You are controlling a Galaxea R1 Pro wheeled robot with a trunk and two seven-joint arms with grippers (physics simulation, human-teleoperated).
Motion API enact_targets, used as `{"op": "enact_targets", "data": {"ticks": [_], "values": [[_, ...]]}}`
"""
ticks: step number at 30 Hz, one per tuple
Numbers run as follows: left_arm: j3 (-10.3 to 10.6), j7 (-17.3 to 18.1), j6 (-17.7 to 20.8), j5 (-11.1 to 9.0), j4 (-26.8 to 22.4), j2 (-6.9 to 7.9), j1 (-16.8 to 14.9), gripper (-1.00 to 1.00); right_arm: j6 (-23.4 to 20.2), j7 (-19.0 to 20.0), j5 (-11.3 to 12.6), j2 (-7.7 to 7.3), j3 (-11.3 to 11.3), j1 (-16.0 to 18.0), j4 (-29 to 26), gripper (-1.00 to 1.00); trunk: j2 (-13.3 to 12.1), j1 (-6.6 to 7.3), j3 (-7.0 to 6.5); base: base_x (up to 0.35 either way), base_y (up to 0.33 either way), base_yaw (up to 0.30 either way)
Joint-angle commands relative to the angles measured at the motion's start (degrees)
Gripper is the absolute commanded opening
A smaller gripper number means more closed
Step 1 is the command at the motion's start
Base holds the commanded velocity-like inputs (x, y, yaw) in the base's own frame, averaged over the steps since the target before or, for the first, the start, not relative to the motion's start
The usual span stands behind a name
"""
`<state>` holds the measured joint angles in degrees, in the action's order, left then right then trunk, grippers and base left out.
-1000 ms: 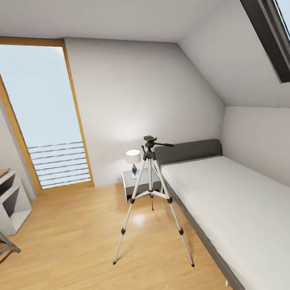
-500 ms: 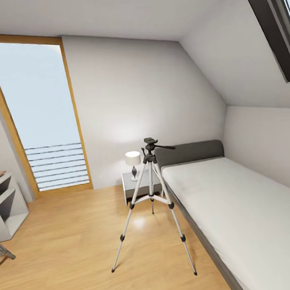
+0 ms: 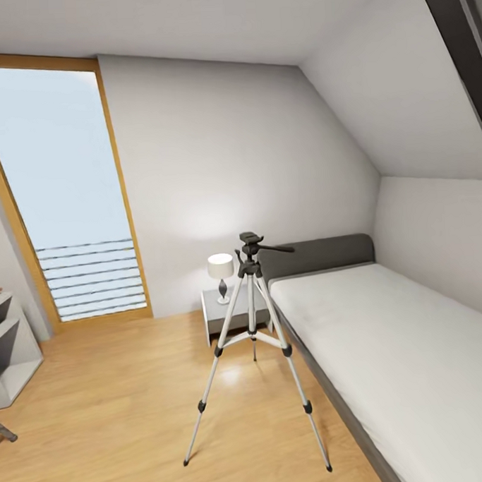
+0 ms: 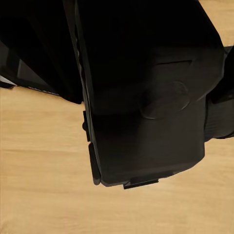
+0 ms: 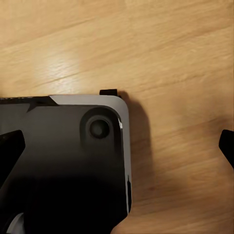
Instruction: Attach the digital camera to the camera tripod in the bedroom.
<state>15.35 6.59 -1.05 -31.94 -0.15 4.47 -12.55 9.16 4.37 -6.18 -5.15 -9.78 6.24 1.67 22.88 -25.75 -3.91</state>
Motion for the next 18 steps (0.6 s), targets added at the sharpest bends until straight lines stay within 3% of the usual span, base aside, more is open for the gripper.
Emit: {"op": "enact_targets", "data": {"ticks": [1, 18], "values": [[0.5, 0.3, -0.1, -0.5, 0.1, 0.01, 0.0, -1.0, 0.3, 0.1, -0.6, -0.03, -0.5, 0.1, 0.2, 1.0, 0.0, -0.04, 0.02, 0.155, 0.0, 0.0], [0.5, 0.3, -0.1, -0.5, 0.1, 0.01, 0.0, -1.0, 0.3, 0.1, -0.6, -0.03, -0.5, 0.1, 0.2, 1.0, 0.0, -0.04, 0.02, 0.154, 0.0, 0.0]]}}
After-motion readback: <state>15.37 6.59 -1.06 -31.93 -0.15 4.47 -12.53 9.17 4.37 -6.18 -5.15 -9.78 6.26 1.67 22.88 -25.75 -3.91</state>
